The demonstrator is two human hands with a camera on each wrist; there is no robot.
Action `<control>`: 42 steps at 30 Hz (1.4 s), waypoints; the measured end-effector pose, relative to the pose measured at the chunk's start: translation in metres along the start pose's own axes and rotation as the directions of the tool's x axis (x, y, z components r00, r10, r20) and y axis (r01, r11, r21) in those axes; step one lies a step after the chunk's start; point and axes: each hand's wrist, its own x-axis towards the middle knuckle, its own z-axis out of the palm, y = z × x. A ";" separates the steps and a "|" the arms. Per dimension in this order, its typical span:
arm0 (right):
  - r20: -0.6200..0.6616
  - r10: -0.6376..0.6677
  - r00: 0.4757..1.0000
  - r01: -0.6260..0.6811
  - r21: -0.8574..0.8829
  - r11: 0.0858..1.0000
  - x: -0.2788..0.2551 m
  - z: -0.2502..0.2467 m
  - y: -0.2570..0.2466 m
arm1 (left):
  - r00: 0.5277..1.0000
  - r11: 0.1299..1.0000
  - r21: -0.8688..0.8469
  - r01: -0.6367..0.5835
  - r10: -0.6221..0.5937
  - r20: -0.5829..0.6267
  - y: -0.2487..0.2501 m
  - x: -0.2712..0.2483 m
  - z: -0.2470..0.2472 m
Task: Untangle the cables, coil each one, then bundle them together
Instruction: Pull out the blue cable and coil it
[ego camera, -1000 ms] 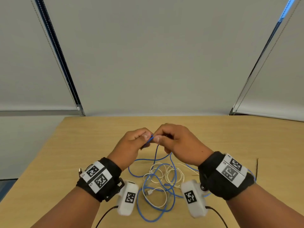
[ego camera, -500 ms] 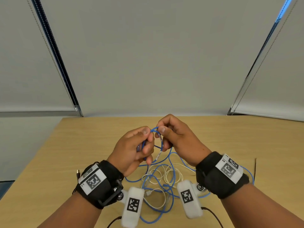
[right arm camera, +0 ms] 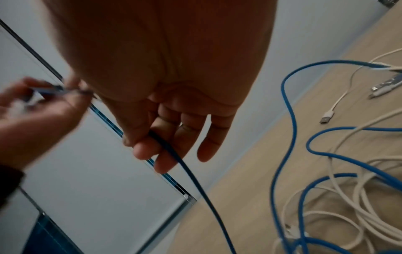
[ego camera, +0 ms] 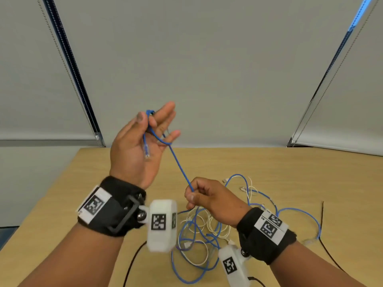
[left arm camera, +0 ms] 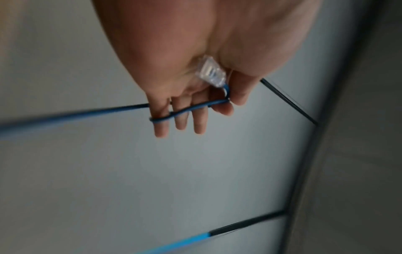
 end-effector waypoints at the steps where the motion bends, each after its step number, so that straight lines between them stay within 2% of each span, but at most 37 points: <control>1: -0.011 0.001 1.000 -0.001 -0.004 1.000 0.000 -0.002 -0.001 | 0.995 0.980 0.194 -0.049 0.064 -0.073 0.002 0.003 -0.007; 2: -0.015 0.001 1.000 -0.001 -0.023 1.000 0.000 -0.004 -0.003 | 0.985 0.913 0.404 -0.063 0.121 -0.121 0.002 0.004 -0.014; 4: -0.024 -0.012 1.000 0.009 -0.108 0.994 0.000 -0.008 -0.010 | 0.979 0.655 0.755 -0.010 0.160 -0.125 -0.004 0.004 -0.029; 6: -0.057 -0.044 0.997 0.033 -0.182 0.983 -0.001 -0.013 -0.017 | 0.990 0.411 0.909 0.064 0.085 -0.108 -0.015 0.000 -0.040; 7: -0.084 -0.069 0.994 0.051 -0.197 0.979 -0.002 -0.014 -0.021 | 0.994 0.342 0.935 0.091 0.025 -0.106 -0.022 -0.003 -0.043; 8: -0.113 -0.094 0.989 0.070 -0.199 0.978 -0.002 -0.016 -0.025 | 0.994 0.311 0.944 0.113 -0.045 -0.105 -0.028 -0.007 -0.044; 10: -0.169 -0.131 0.977 0.104 -0.158 0.982 -0.001 -0.019 -0.033 | 0.979 0.349 0.926 0.144 -0.184 -0.083 -0.041 -0.019 -0.040; 12: -0.202 -0.121 0.972 0.112 -0.054 0.992 0.001 -0.022 -0.037 | 0.955 0.477 0.852 0.216 -0.286 -0.082 -0.051 -0.033 -0.031; 14: -0.226 -0.072 0.971 0.092 0.077 0.993 0.002 -0.025 -0.038 | 0.929 0.651 0.688 0.321 -0.356 -0.096 -0.057 -0.041 -0.020; 16: -0.249 -0.043 0.968 0.092 0.191 0.977 0.001 -0.027 -0.038 | 0.918 0.745 0.561 0.362 -0.390 -0.076 -0.058 -0.044 -0.012; 21: -0.249 -0.033 0.968 0.100 0.260 0.960 0.001 -0.029 -0.030 | 0.912 0.736 0.595 0.324 -0.410 0.011 -0.057 -0.049 0.000; 24: -0.276 -0.063 0.959 0.144 0.284 0.948 0.004 -0.028 -0.028 | 0.893 0.783 0.486 0.389 -0.450 0.011 -0.058 -0.050 0.005; 26: -0.308 -0.059 0.950 0.144 0.261 0.954 0.004 -0.030 -0.026 | 0.895 0.836 0.352 0.421 -0.446 -0.013 -0.054 -0.047 0.005; 29: -0.305 -0.050 0.951 0.091 0.123 0.988 0.003 -0.038 -0.018 | 0.907 0.901 0.110 0.420 -0.421 -0.016 -0.042 -0.038 0.002; 32: -0.150 -0.035 0.988 0.013 -0.143 0.990 0.000 -0.036 -0.007 | 0.908 0.904 -0.085 0.419 -0.418 0.035 -0.030 -0.029 0.003; 35: -0.046 0.017 0.999 -0.033 -0.370 0.928 -0.004 -0.026 0.006 | 0.941 0.913 -0.238 0.330 -0.337 0.011 -0.020 -0.018 0.006; 37: -0.014 0.039 0.999 -0.041 -0.464 0.885 -0.007 -0.020 0.010 | 0.965 0.951 -0.236 0.200 -0.234 -0.122 -0.014 -0.009 0.003; 38: -0.003 0.042 0.999 -0.038 -0.489 0.872 -0.007 -0.018 0.009 | 0.962 0.974 -0.185 0.131 -0.171 -0.215 -0.013 -0.004 0.000; 40: 0.006 0.030 1.000 -0.023 -0.487 0.873 -0.006 -0.017 0.006 | 0.916 0.999 0.038 0.017 -0.001 -0.402 -0.016 0.002 -0.007; 41: 0.007 0.018 1.000 -0.012 -0.473 0.881 -0.006 -0.018 0.003 | 0.881 0.974 0.227 -0.006 0.112 -0.460 -0.019 0.003 -0.010; 42: 0.006 0.002 1.000 0.001 -0.459 0.888 -0.006 -0.019 -0.001 | 0.857 0.892 0.453 -0.002 0.235 -0.459 -0.022 0.003 -0.013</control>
